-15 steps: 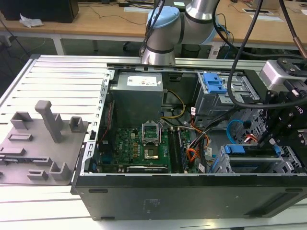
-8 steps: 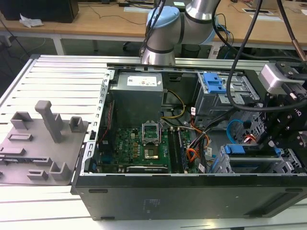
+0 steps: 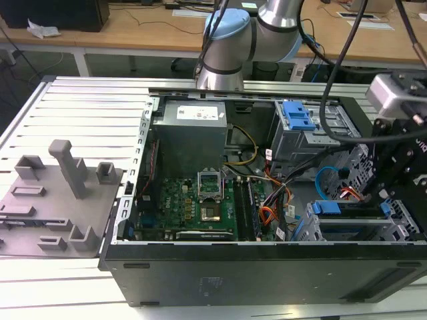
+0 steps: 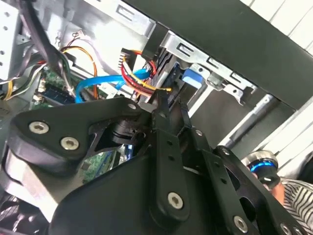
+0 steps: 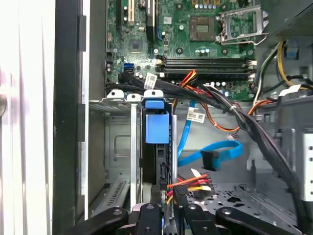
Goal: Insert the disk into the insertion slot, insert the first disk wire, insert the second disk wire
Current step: 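Insert the first disk wire, then insert the second disk wire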
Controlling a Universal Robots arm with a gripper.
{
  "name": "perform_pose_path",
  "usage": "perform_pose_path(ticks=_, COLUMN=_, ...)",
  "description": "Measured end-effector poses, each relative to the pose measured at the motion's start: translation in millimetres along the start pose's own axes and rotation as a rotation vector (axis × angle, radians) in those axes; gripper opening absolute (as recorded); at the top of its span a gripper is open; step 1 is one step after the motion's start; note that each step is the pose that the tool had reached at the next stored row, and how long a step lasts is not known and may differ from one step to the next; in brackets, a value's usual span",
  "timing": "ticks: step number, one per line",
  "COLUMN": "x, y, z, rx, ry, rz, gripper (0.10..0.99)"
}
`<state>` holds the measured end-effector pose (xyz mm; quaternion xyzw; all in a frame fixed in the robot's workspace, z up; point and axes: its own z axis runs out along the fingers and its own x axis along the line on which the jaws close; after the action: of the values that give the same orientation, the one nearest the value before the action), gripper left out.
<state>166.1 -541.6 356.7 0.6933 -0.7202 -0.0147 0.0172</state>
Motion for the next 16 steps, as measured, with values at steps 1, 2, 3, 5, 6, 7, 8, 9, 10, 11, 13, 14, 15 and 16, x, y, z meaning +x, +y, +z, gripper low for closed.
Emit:
perform_pose_path(ticks=1, x=-0.7, y=0.1, z=-2.4, rx=0.0, ry=0.0, rz=0.0, gripper=0.227)
perform_pose_path(ticks=2, x=-1.6, y=0.3, z=-6.1, rx=0.0, ry=0.0, rz=0.0, gripper=0.165)
perform_pose_path(ticks=3, x=-2.0, y=0.7, z=-10.2, rx=0.0, ry=0.0, rz=0.0, gripper=0.165)
perform_pose_path(ticks=5, x=-1.8, y=5.4, z=-11.0, rx=0.001, ry=-0.0001, rz=0.0, gripper=0.106)
perform_pose_path(ticks=6, x=-1.7, y=8.1, z=-10.8, rx=0.002, ry=-0.0001, rz=0.0, gripper=0.106)
perform_pose_path(ticks=7, x=-1.6, y=10.9, z=-10.7, rx=0.003, ry=-0.0001, rz=0.0, gripper=0.106)
perform_pose_path(ticks=8, x=-1.5, y=14.5, z=-10.6, rx=0.004, ry=0.0, rz=0.0, gripper=0.106)
perform_pose_path(ticks=9, x=-1.4, y=16.7, z=-10.5, rx=0.004, ry=-0.0002, rz=0.0, gripper=0.106)
perform_pose_path(ticks=10, x=-1.2, y=21.9, z=-10.3, rx=0.005, ry=-0.0005, rz=0.0, gripper=0.106)
perform_pose_path(ticks=11, x=-1.1, y=22.8, z=-10.2, rx=0.005, ry=-0.0006, rz=0.0, gripper=0.106)
perform_pose_path(ticks=13, x=-1.1, y=22.9, z=-10.2, rx=0.005, ry=-0.0007, rz=0.0, gripper=0.106)
perform_pose_path(ticks=14, x=-1.1, y=22.9, z=-10.2, rx=0.005, ry=-0.0006, rz=0.0, gripper=0.106)
perform_pose_path(ticks=15, x=-1.1, y=22.9, z=-10.2, rx=0.005, ry=-0.0006, rz=0.0, gripper=0.106)
perform_pose_path(ticks=16, x=-1.1, y=22.9, z=-10.2, rx=0.005, ry=-0.0006, rz=0.0, gripper=0.106)
